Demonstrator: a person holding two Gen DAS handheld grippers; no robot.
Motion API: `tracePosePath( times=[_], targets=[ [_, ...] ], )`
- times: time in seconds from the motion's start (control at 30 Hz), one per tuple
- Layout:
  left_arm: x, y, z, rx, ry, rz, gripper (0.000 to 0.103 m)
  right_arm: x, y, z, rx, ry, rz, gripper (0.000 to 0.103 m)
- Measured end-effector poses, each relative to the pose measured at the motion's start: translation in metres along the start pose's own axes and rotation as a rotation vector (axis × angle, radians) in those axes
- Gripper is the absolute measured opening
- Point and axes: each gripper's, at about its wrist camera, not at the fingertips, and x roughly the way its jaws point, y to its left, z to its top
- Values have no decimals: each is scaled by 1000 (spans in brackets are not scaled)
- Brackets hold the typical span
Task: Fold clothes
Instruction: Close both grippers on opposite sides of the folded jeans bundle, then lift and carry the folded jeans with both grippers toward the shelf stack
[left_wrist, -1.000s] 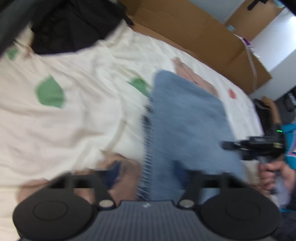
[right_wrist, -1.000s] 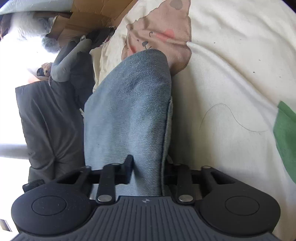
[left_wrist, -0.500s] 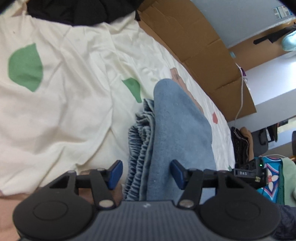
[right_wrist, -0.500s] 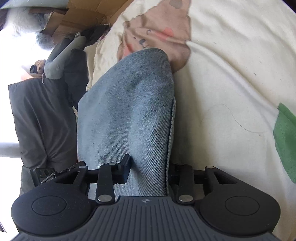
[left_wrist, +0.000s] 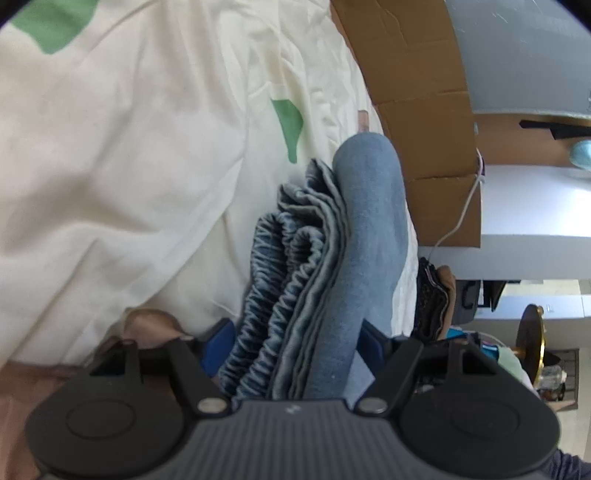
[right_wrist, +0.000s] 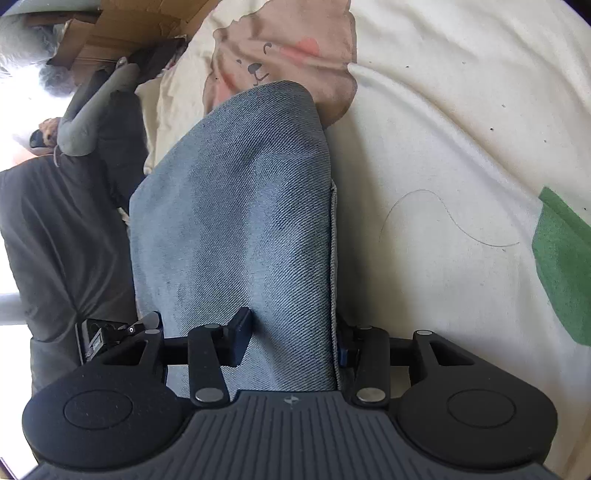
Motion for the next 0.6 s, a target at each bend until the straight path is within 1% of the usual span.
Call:
tracePosePath(
  times=[0.1,0.17,0.27,0.43,0.5,0.6],
  targets=[
    [5,0,6,-7,25,-8,74,1,1,-2,5,-7,-1,52],
    [6,-5,7,18,28,-1,74,0,1,-3,16,-14,6,51],
    [7,-12,9,59,29,4,70,0,4,-4,5,-17,3,49],
    [11,-13,16,73,40,-12,67,1,12,-3,-22,-19,-9,49],
    [14,-13,19,74,44,-17,68,2,15,-3,-33,-20,-14,50],
    [21,-14,23,66,57,-22,71,0,19,-4,-45,-26,-8,52]
  ],
)
